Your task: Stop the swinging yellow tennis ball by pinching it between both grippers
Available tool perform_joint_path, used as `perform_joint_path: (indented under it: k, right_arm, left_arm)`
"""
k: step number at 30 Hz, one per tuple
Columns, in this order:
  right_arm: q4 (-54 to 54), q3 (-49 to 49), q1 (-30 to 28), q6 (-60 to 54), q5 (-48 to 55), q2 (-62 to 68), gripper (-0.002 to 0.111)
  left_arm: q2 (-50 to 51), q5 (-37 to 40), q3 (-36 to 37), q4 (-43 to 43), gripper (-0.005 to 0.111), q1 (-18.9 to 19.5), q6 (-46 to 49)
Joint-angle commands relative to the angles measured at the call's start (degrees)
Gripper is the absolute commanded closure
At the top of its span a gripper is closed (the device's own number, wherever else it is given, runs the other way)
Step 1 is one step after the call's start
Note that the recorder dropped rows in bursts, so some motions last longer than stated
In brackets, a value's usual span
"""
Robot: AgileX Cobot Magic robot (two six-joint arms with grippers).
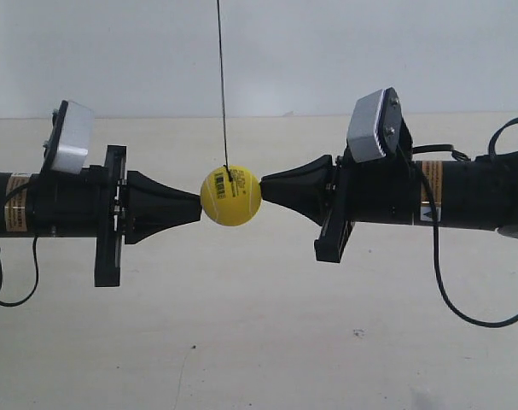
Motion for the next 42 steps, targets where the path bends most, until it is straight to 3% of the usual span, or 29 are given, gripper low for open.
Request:
perform_joint_path:
  k: [1,42]
  right_arm:
    - [-0.1,-0.2,0.1,-0.1,-0.8,0.1,0.108]
    - [-0.2,-0.2,-0.1,-1.0,1.6,0.1,0.108]
  left_arm:
    - [-0.5,-0.5,-0.3,-1.1,0.102,-0.4,0.1]
    - [-0.5,-0.5,-0.3,0.4,0.102,0.4,-0.1]
